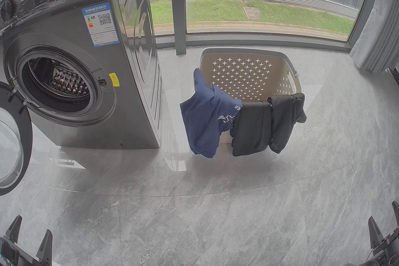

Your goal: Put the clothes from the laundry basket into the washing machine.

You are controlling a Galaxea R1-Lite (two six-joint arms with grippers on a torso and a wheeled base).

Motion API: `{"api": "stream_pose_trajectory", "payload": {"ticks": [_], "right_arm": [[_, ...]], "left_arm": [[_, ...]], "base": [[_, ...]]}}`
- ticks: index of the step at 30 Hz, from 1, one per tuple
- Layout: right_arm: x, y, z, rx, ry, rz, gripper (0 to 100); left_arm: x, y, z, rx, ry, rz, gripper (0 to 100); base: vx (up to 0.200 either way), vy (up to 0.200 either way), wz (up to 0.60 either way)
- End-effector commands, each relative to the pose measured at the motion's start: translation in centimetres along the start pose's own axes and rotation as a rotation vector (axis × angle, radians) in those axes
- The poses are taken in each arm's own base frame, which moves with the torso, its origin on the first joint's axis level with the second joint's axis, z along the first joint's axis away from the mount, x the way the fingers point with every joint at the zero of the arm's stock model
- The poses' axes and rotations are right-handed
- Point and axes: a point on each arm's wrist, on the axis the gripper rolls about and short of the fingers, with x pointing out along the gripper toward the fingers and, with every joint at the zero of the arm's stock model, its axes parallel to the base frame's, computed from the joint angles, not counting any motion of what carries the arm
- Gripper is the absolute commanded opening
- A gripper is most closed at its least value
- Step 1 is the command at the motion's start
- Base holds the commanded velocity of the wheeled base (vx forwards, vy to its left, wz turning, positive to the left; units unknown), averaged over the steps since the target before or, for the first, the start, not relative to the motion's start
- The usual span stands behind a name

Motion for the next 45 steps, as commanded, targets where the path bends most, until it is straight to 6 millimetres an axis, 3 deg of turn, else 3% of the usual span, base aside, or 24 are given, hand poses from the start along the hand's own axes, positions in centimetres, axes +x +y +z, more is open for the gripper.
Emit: {"api": "stream_pose_trajectory", "payload": {"ticks": [1, 10, 19, 28, 45], "right_arm": [[0.07, 0.00, -0.50, 0.000, 0.009, 0.000, 100], [0.07, 0.00, -0.50, 0.000, 0.009, 0.003, 100], [0.07, 0.00, -0.50, 0.000, 0.009, 0.003, 100], [0.06, 0.00, -0.50, 0.001, 0.008, 0.002, 100], [0.07, 0.00, -0.50, 0.000, 0.009, 0.003, 100]], "left_arm": [[0.05, 0.02, -0.42, 0.000, 0.007, 0.001, 100], [0.05, 0.02, -0.42, 0.000, 0.007, 0.001, 100], [0.05, 0.02, -0.42, 0.000, 0.007, 0.001, 100], [0.05, 0.02, -0.42, 0.000, 0.007, 0.001, 100], [0.06, 0.02, -0.42, 0.000, 0.009, 0.001, 100]], "base": [[0.000, -0.200, 0.00], [0.000, 0.000, 0.00], [0.000, -0.200, 0.00], [0.000, 0.000, 0.00], [0.200, 0.000, 0.00]]}}
